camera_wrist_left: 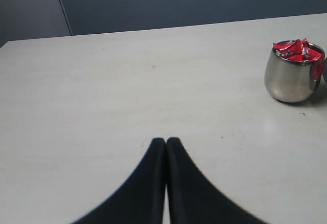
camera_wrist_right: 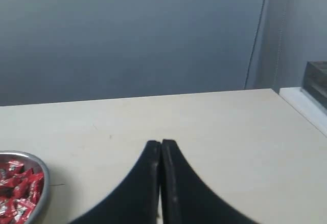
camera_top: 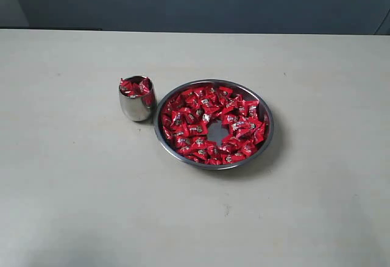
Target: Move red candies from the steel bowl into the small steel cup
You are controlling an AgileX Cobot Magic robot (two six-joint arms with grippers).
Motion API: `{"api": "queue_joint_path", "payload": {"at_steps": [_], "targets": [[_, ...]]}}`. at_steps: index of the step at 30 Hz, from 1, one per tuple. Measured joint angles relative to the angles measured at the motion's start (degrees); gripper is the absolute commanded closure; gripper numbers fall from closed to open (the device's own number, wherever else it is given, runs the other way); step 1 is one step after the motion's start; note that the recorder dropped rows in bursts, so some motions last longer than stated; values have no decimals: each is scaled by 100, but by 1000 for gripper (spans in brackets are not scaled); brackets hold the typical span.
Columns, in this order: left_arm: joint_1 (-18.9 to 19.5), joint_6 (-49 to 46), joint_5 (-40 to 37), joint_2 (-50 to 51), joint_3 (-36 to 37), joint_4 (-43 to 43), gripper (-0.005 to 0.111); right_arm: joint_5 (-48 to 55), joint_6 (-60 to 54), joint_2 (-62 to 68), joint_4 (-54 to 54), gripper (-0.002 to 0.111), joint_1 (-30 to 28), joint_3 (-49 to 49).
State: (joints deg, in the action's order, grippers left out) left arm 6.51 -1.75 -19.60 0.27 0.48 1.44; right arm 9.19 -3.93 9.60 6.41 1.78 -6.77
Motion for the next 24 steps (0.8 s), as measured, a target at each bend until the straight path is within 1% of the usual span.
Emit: {"api": "queue_joint_path", "payload": {"at_steps": [6, 10, 19, 24], "targets": [[0, 0, 0, 0, 0, 0, 106, 53, 0, -669, -16, 108, -351, 415], [0, 0, 0, 0, 0, 0, 106, 198, 0, -907, -57, 108, -433, 617], [0, 0, 0, 0, 0, 0, 106, 872, 0, -922, -138, 108, -429, 652], [0, 0, 0, 0, 0, 0, 106, 923, 0, -922, -138, 108, -199, 652]]}}
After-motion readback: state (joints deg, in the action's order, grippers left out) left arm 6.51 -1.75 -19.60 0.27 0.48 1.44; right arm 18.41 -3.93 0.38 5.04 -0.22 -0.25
